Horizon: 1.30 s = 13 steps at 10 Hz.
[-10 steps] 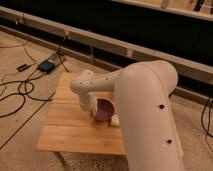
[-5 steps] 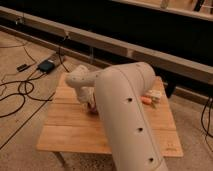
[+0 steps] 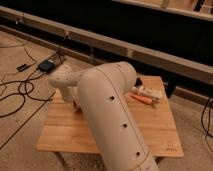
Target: Drag the ceramic bowl in a circle
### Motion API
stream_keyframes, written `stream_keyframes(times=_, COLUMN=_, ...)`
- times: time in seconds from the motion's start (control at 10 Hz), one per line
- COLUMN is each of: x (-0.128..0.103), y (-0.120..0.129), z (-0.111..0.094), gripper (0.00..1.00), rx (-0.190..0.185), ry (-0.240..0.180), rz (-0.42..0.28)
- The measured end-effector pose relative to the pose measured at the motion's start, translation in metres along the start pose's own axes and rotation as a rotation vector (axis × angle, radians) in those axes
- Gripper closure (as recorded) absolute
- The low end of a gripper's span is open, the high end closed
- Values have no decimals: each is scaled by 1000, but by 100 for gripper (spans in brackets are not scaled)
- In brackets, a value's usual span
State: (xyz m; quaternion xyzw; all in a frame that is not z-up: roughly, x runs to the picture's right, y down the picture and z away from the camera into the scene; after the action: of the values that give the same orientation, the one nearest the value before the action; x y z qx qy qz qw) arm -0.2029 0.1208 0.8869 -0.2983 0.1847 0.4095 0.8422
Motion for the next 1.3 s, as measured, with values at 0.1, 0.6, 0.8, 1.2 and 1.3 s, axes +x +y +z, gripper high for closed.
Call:
stream_keyframes(times=0.1, x=6, y=15, z=-3, gripper=100, rx=-18, ry=-4, rz=-27)
stream_keyframes(times=0.6, x=75, y=68, z=0, gripper=100, rx=-147, ry=45, rz=-68)
stream_keyframes(times=0.8, x=99, y=66, z=0, gripper=100, rx=-182, ry=55, rz=-31)
stream_keyframes(times=1.2, x=126, y=17, z=-2, gripper=100, rx=-163, ry=51, rz=95)
stream_keyframes(times=1.3, x=129, y=0, z=0, gripper=100, rx=-154, ry=46, rz=132)
